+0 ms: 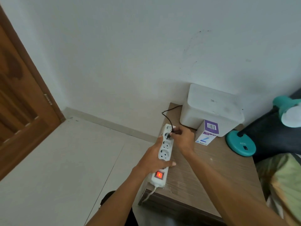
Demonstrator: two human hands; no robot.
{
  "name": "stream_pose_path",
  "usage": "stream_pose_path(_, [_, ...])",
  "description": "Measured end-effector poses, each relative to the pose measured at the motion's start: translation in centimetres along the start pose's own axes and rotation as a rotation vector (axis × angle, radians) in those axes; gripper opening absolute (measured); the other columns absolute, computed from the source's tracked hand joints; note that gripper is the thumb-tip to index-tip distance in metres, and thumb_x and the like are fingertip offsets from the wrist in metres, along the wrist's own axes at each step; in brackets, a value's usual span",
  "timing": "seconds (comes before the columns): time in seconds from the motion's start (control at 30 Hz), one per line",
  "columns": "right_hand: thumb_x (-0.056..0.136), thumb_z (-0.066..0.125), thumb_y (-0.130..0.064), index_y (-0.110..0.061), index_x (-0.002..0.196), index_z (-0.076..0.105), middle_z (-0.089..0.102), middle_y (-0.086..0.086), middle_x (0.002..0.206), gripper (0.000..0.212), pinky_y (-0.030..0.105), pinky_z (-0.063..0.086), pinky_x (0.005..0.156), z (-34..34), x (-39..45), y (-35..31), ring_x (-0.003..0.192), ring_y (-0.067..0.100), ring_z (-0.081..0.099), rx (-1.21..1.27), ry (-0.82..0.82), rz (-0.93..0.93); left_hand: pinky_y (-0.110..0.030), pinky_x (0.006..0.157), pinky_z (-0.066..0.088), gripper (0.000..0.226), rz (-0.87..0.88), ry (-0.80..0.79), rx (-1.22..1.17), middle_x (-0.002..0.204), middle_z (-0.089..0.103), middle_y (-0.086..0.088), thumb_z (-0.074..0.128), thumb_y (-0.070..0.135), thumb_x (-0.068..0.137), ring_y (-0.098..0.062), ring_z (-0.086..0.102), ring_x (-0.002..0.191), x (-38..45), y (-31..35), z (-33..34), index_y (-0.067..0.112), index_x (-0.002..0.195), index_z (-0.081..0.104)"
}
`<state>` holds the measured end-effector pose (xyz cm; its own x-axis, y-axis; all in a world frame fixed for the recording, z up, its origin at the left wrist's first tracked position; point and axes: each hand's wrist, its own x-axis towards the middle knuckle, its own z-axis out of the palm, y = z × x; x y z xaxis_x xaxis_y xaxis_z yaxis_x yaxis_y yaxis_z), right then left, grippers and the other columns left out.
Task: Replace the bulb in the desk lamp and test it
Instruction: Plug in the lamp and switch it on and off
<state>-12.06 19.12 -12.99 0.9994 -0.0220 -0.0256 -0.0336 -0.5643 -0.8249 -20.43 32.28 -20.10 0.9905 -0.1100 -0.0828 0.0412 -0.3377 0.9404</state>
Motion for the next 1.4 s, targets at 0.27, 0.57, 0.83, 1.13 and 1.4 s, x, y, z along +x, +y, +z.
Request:
stream_pose_path(0.27, [0.078,0.080,-0.013,-0.015,0.082,0.074,0.072,-0.005,0.075,0.008,0.013,0.041,0.058,0.6,-0.4,0.6,0.070,0.007,0.065,-0.119,-0.015,-0.107,-0.038,0.093,0.062,0.119,0.005,-0.004,0.006,0.125,0.067,0.009,0.090,0.057,0.066,-0.009,0.070,0.108,0.3,-0.5,0.1,0.044,0.157,0.015])
stream_pose_path(0.57, [0.079,0.079,-0.012,-0.013,0.083,0.075,0.070,-0.005,0.074,0.006,0.017,0.045,0.058,0.9,-0.2,1.2,0.067,0.006,0.064,-0.174,-0.037,-0.146,-0.035,0.094,0.061,0.120,-0.020,-0.006,0.031,0.125,0.067,0.011,0.089,0.062,0.064,-0.004,0.069,0.108,0.3,-0.9,0.2,0.042,0.158,0.017])
stream_pose_path(0.83, [0.083,0.078,-0.022,-0.016,0.101,0.076,0.074,-0.003,0.093,0.019,0.018,0.044,0.068,-0.2,0.3,1.3,0.083,0.008,0.065,-0.173,-0.125,-0.061,-0.027,0.092,0.058,0.112,-0.070,-0.023,0.148,0.127,0.065,0.010,0.086,0.061,0.070,-0.008,0.067,0.107,-0.1,0.4,-0.2,0.043,0.155,0.016])
stream_pose_path(1.13, [0.093,0.062,-0.034,-0.024,0.085,0.068,0.070,-0.001,0.087,0.014,0.031,0.052,0.072,-8.2,-6.0,12.5,0.076,0.012,0.060,-0.429,0.041,0.071,-0.047,0.125,0.029,0.096,-0.082,0.088,0.568,0.173,-0.004,-0.010,0.063,0.043,0.098,-0.030,0.025,0.155,-1.6,2.8,2.9,0.015,0.164,0.000])
stream_pose_path(1.4, [0.090,0.067,-0.019,-0.016,0.089,0.072,0.072,0.006,0.091,0.006,0.028,0.046,0.071,-17.3,-6.4,18.8,0.081,0.022,0.063,-0.376,0.251,0.161,-0.037,0.128,-0.003,0.067,0.357,0.000,0.798,0.171,0.000,0.001,0.048,0.034,0.103,-0.020,-0.005,0.160,-1.0,6.4,11.4,0.021,0.163,0.020])
